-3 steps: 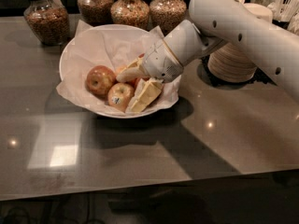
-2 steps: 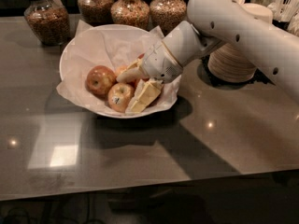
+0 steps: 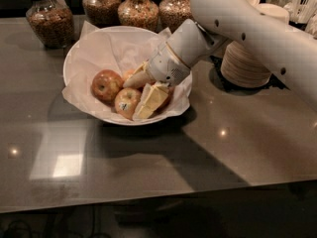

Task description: Pick apple from white bowl

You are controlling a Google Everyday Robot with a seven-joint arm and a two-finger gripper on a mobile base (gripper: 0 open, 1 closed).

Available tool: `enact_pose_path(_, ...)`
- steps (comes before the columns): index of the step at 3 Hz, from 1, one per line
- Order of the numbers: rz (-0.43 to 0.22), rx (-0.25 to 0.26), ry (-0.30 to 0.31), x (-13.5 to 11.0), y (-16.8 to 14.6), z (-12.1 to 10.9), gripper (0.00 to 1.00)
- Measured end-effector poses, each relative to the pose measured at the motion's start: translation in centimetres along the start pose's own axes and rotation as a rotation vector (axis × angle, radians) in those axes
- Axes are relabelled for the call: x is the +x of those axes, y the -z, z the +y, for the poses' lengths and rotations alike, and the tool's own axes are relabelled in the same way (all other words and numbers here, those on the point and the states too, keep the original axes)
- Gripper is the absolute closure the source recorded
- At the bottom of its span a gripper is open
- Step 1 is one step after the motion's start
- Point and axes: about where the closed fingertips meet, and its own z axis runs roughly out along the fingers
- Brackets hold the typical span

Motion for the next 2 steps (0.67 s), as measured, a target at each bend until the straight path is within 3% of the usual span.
enact_pose_path(2,0.032,0.004,-0.018,0.33,-0.03,-0.06,0.33)
